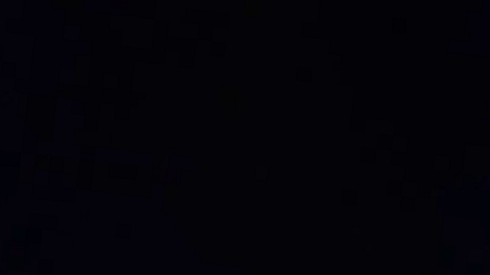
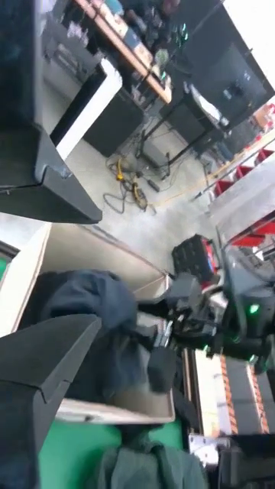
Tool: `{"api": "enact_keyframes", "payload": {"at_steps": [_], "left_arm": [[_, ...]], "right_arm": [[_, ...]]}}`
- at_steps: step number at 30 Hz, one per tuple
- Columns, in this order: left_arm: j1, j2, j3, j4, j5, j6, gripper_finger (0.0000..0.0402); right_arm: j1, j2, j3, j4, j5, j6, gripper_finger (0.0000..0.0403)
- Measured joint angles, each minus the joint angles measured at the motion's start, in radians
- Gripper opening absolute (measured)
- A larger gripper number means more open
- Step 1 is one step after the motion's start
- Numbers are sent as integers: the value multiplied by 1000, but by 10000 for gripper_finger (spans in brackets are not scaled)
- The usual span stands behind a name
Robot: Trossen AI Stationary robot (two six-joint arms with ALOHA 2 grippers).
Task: Sort clothes
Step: Put the left black shirt into the white laundry bin, then put the white polo shirt into the blue laundry bin
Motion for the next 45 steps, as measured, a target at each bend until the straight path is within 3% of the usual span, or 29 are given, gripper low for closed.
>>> {"api": "enact_keyframes", "payload": {"at_steps": [6, 12, 29, 35, 41, 45], "left_arm": [[-1, 0, 0, -14, 61, -32, 183], [0, 0, 0, -43, 61, -78, 183], [-1, 6, 0, -145, 93, -225, 183], [-1, 17, 0, -206, 152, -278, 183], [-1, 37, 0, -317, 293, -328, 183], [-1, 57, 0, -441, 306, -370, 183]], "right_arm": [[0, 0, 84, -27, 0, 12, 272], [0, 0, 216, -102, 1, 22, 293], [23, -5, 534, -486, -2, -15, 225], [60, -48, 541, -581, -3, -18, 208], [83, -105, 538, -668, 1, 17, 192], [90, -145, 538, -683, 1, 36, 184]]}}
